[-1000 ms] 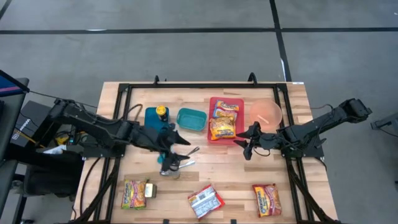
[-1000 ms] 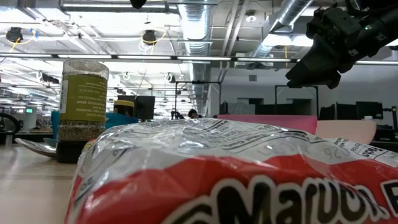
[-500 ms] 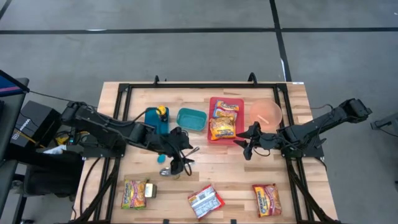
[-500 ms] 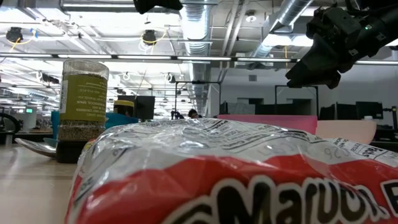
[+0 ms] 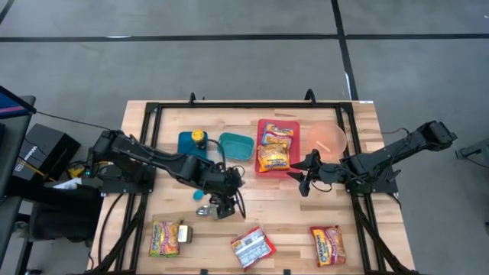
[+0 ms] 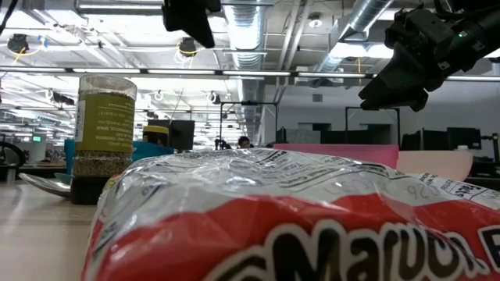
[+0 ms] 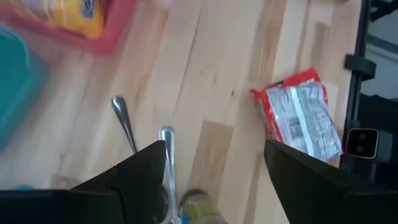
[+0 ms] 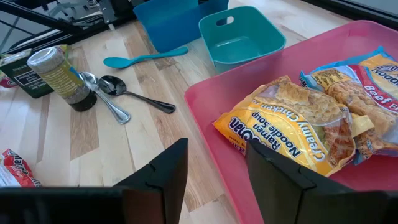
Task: Pick & Place Food Item
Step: Put the green seasoning bottle into the blue bin
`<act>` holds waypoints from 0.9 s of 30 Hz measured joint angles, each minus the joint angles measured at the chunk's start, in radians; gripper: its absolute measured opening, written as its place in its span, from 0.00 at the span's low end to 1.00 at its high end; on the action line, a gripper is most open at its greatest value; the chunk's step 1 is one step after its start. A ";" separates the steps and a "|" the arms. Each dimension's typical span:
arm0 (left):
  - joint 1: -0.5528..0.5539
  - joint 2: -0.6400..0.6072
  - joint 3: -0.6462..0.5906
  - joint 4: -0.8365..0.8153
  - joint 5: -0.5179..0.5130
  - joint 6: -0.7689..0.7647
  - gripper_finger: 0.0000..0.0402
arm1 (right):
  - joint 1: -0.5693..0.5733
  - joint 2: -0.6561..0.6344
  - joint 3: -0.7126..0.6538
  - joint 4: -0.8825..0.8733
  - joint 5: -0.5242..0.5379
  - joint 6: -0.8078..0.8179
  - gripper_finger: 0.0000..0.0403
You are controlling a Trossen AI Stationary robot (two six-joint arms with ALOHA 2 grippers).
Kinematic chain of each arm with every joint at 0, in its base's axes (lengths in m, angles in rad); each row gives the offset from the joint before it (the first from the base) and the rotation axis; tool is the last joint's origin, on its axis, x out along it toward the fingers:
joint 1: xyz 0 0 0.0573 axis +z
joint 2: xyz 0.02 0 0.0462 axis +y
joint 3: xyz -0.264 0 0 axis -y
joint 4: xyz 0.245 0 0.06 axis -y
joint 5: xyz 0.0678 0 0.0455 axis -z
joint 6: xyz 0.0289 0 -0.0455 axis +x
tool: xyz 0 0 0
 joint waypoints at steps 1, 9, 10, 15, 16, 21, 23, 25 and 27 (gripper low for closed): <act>0.003 0.010 0.004 -0.004 0.011 -0.006 0.67 | 0.000 0.000 0.000 0.000 0.000 0.000 0.39; 0.012 0.069 0.009 -0.038 0.069 -0.009 0.67 | 0.000 0.000 0.000 0.000 0.000 0.000 0.39; 0.010 0.070 0.009 -0.057 0.069 -0.009 0.67 | 0.000 0.000 0.000 0.000 0.000 0.000 0.39; 0.005 0.070 0.009 -0.207 0.070 -0.013 0.67 | 0.001 0.000 0.000 0.000 0.000 0.000 0.39; 0.005 0.068 0.009 -0.232 0.070 -0.013 0.67 | 0.001 0.000 0.000 0.000 0.000 0.000 0.39; 0.002 0.063 0.009 -0.284 0.070 -0.013 0.67 | 0.001 0.000 0.000 0.000 -0.001 0.000 0.39; -0.002 0.062 0.009 -0.285 0.069 -0.013 0.67 | 0.001 0.000 0.000 -0.001 -0.001 0.000 0.39; -0.007 0.062 0.009 -0.285 0.069 -0.009 0.67 | 0.001 0.000 0.000 -0.001 -0.001 0.000 0.39; -0.008 0.062 0.009 -0.282 0.070 -0.009 0.67 | 0.001 0.000 0.000 -0.001 -0.001 0.000 0.39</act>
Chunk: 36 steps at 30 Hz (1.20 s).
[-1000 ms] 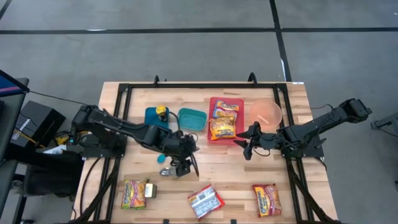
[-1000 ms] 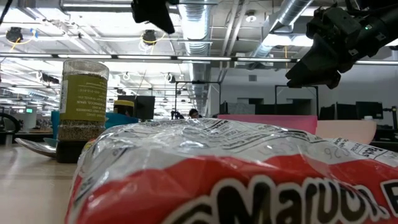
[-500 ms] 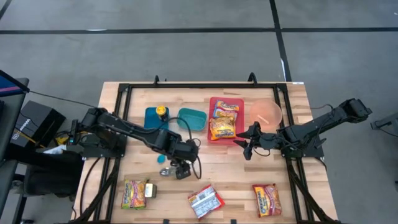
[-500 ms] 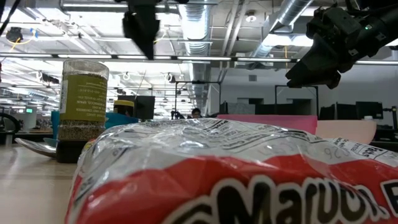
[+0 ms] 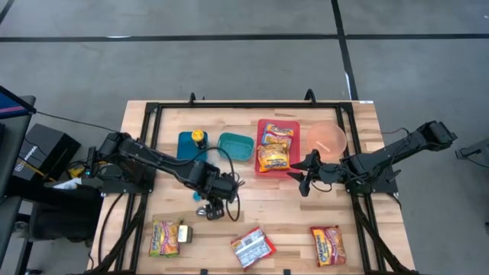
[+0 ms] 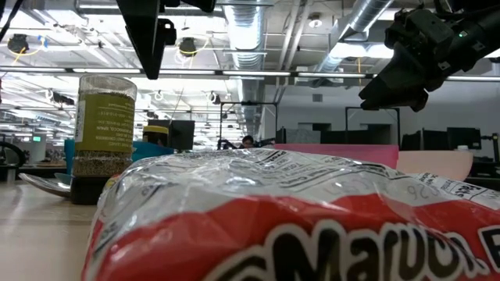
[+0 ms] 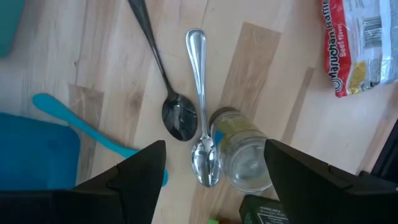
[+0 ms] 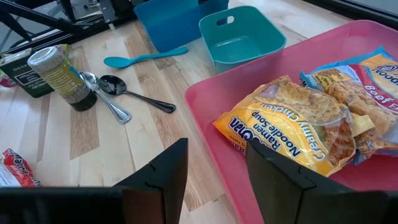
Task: Pick & Place Food Item
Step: Put the green seasoning bottle into the blue bin
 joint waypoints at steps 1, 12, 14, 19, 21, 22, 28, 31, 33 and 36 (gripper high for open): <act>0.000 0.000 0.000 0.001 0.000 0.000 0.67 | 0.000 0.000 0.000 0.000 0.000 0.000 0.39; 0.008 0.000 0.000 0.008 0.001 0.000 0.68 | 0.000 0.000 0.000 0.000 0.000 0.000 0.39; 0.006 0.000 0.000 0.008 0.007 0.000 0.71 | 0.000 0.000 0.000 0.000 0.000 0.000 0.39; 0.006 0.000 0.000 0.009 0.079 -0.069 0.80 | 0.000 0.000 0.000 0.000 0.000 0.000 0.39; 0.006 0.000 0.000 0.009 0.088 -0.078 0.84 | 0.000 0.000 0.000 0.000 0.000 0.000 0.39; 0.003 0.000 0.000 0.009 0.086 -0.078 0.85 | 0.000 0.000 0.000 0.000 0.000 0.000 0.39; -0.025 -0.001 0.000 0.010 0.071 -0.081 0.89 | 0.000 0.000 0.000 0.000 0.000 0.000 0.39; -0.043 -0.001 0.000 0.010 0.058 -0.081 0.89 | 0.000 0.000 0.000 0.000 0.000 0.000 0.39; -0.057 -0.001 0.000 0.010 0.025 -0.081 0.89 | 0.000 0.000 0.000 0.000 -0.001 0.000 0.39; -0.071 -0.001 0.000 0.009 0.008 -0.081 0.89 | 0.001 0.000 0.000 0.000 -0.005 0.000 0.39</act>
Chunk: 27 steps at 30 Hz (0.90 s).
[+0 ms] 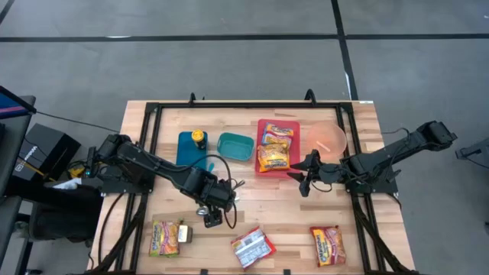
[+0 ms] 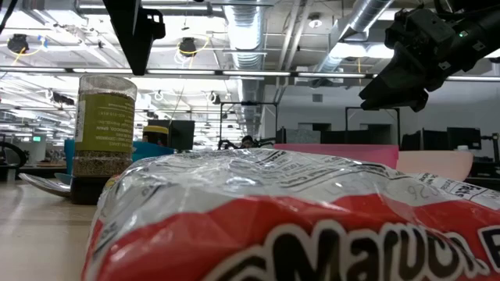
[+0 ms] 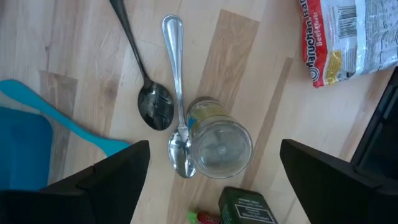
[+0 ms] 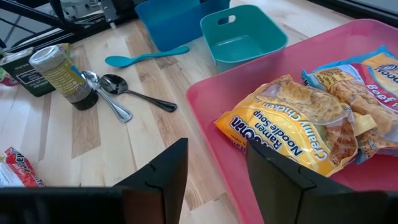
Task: Pick & Place Food Item
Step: Put the green seasoning bottle into the blue bin
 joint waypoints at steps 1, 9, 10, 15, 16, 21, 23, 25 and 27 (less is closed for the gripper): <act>-0.004 0.000 0.000 0.000 -0.012 0.000 0.89 | 0.000 0.000 0.000 0.000 -0.001 0.000 0.39; -0.035 0.000 0.000 0.000 -0.058 0.000 0.88 | 0.000 0.000 0.000 0.000 -0.001 0.000 0.39; -0.040 0.000 0.000 0.000 -0.068 0.000 0.88 | 0.000 0.000 0.000 0.000 -0.002 0.000 0.39; -0.052 0.000 0.000 0.000 -0.079 0.000 0.88 | 0.000 0.000 0.000 0.000 -0.002 0.000 0.39; -0.052 0.000 0.000 0.000 -0.081 0.000 0.88 | 0.000 0.000 0.000 0.000 -0.002 0.000 0.39; -0.066 0.000 -0.003 0.005 -0.089 0.000 0.88 | 0.000 0.000 0.000 -0.001 -0.020 0.000 0.39; -0.069 -0.002 -0.029 0.047 -0.092 0.000 0.88 | 0.000 0.000 0.000 -0.002 -0.020 0.000 0.39; -0.071 -0.001 -0.059 0.065 -0.091 -0.001 0.88 | 0.000 0.000 0.000 -0.003 -0.021 0.000 0.39; -0.074 -0.001 -0.079 0.055 -0.088 -0.004 0.87 | 0.000 0.000 0.000 -0.006 -0.020 0.000 0.39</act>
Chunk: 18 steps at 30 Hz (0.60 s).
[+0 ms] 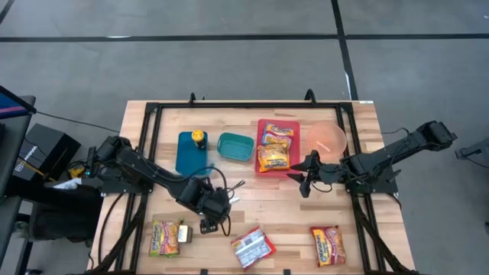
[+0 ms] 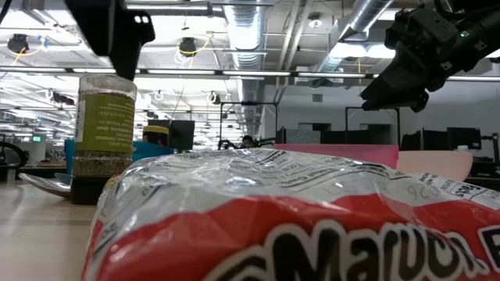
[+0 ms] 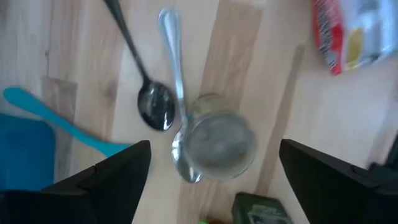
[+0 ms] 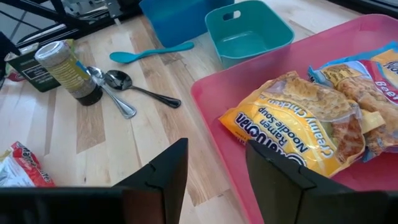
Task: Pick & Place Food Item
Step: Put the green seasoning bottle into the blue bin
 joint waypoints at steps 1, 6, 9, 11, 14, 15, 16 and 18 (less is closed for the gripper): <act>0.000 0.000 -0.011 -0.002 0.000 0.000 0.86 | 0.000 0.000 0.000 -0.004 0.000 0.000 0.39; 0.001 0.000 -0.047 0.000 0.000 -0.001 0.84 | 0.000 0.000 0.000 -0.008 0.000 0.004 0.39; 0.001 0.000 -0.067 0.042 0.018 -0.001 0.84 | 0.000 0.000 0.000 -0.011 0.000 0.008 0.39; 0.001 0.000 -0.070 0.056 0.028 -0.001 0.84 | 0.000 0.000 0.000 -0.011 0.000 0.008 0.39; 0.002 0.000 -0.070 0.067 0.028 0.000 0.84 | 0.000 0.000 0.000 -0.016 0.000 0.008 0.39; 0.002 0.000 -0.070 0.068 0.025 0.002 0.84 | 0.000 0.000 0.000 -0.018 0.000 0.008 0.39; 0.002 0.000 -0.070 0.069 0.017 0.005 0.84 | 0.000 0.000 0.000 -0.018 0.000 0.008 0.39; 0.002 0.000 -0.070 0.073 -0.003 0.009 0.84 | 0.000 0.000 0.000 -0.018 0.000 0.008 0.39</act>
